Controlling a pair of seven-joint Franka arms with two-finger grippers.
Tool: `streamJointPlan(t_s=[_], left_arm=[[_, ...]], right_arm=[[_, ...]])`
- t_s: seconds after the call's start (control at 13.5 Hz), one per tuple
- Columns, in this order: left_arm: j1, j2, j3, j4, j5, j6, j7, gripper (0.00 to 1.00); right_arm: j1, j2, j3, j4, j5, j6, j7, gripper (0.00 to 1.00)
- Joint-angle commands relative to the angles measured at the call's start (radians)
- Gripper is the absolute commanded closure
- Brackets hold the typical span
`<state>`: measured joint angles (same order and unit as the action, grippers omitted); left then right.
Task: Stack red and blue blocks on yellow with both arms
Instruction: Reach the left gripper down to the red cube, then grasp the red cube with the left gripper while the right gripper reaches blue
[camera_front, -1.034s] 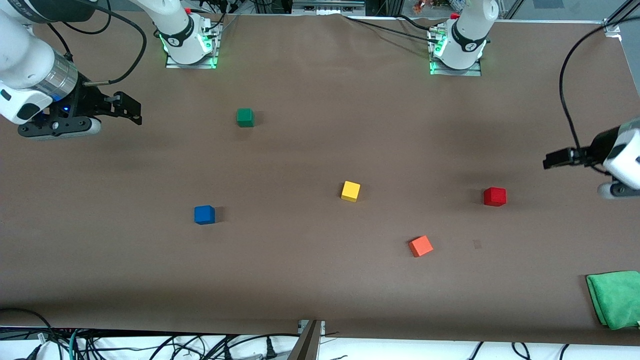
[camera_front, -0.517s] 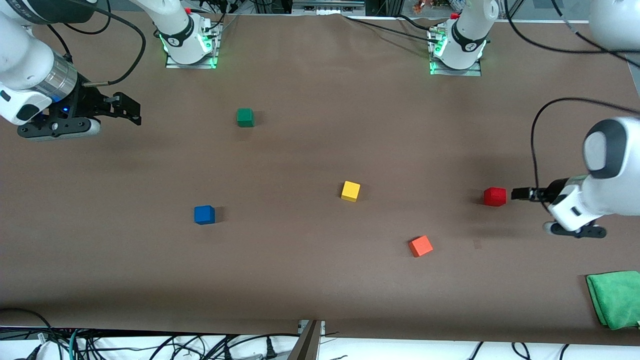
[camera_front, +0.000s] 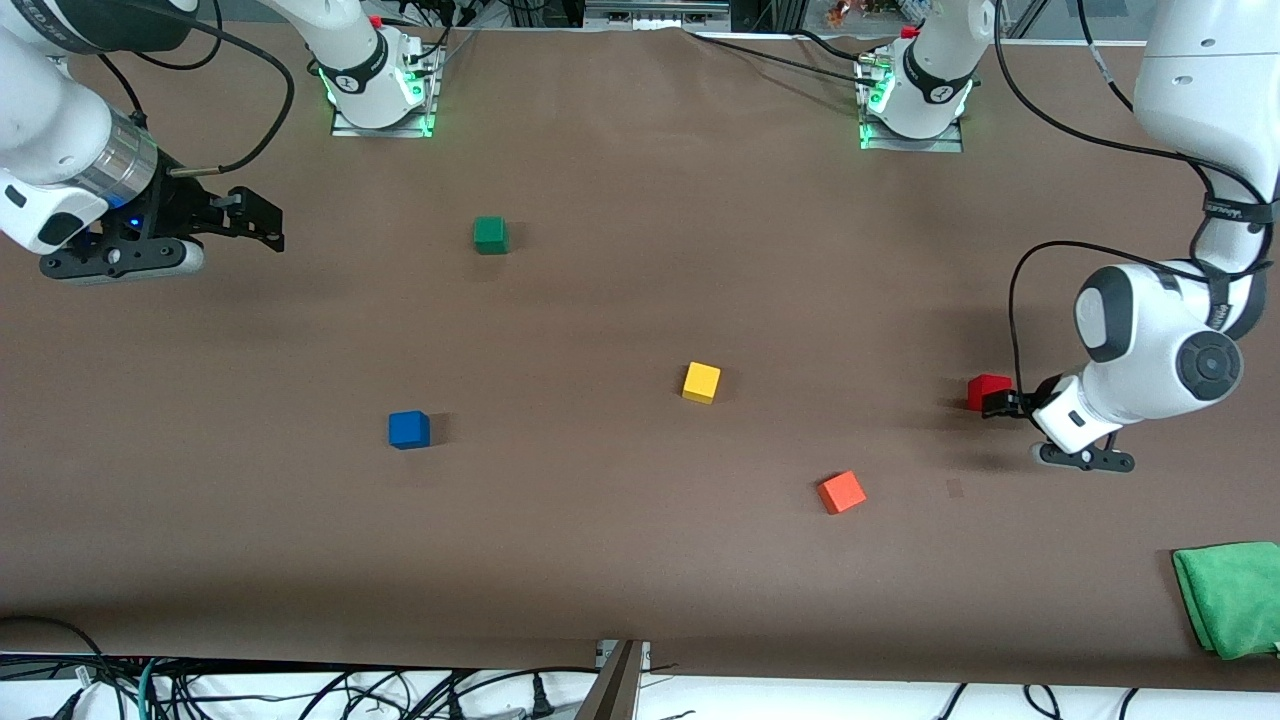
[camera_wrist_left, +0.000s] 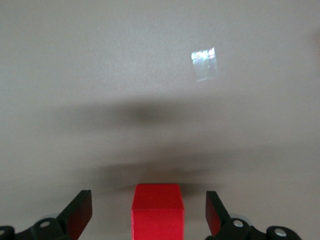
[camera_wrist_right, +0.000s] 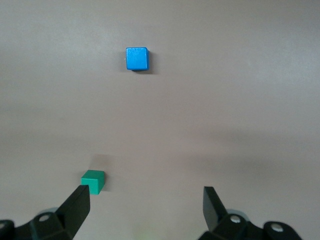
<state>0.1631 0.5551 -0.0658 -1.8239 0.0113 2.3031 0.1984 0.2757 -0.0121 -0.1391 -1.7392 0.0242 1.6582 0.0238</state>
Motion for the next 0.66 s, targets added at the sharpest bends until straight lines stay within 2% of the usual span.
streamJointPlan(t_s=[0.0,0.52,0.59], left_arm=[[0.006,-0.043,-0.005,-0.098,0.032,0.076,0.013,0.00],[0.006,-0.107,-0.006,-0.205,0.032,0.081,0.013,0.00],[0.006,-0.107,-0.005,-0.207,0.032,0.079,0.015,0.08]], right_arm=[[-0.009,0.021,0.009,0.015,-0.006,-0.008,-0.013,0.00],[-0.004,0.083,0.010,0.020,0.008,0.037,-0.002,0.00],[-0.001,0.090,0.012,0.020,0.008,0.048,0.002,0.00]])
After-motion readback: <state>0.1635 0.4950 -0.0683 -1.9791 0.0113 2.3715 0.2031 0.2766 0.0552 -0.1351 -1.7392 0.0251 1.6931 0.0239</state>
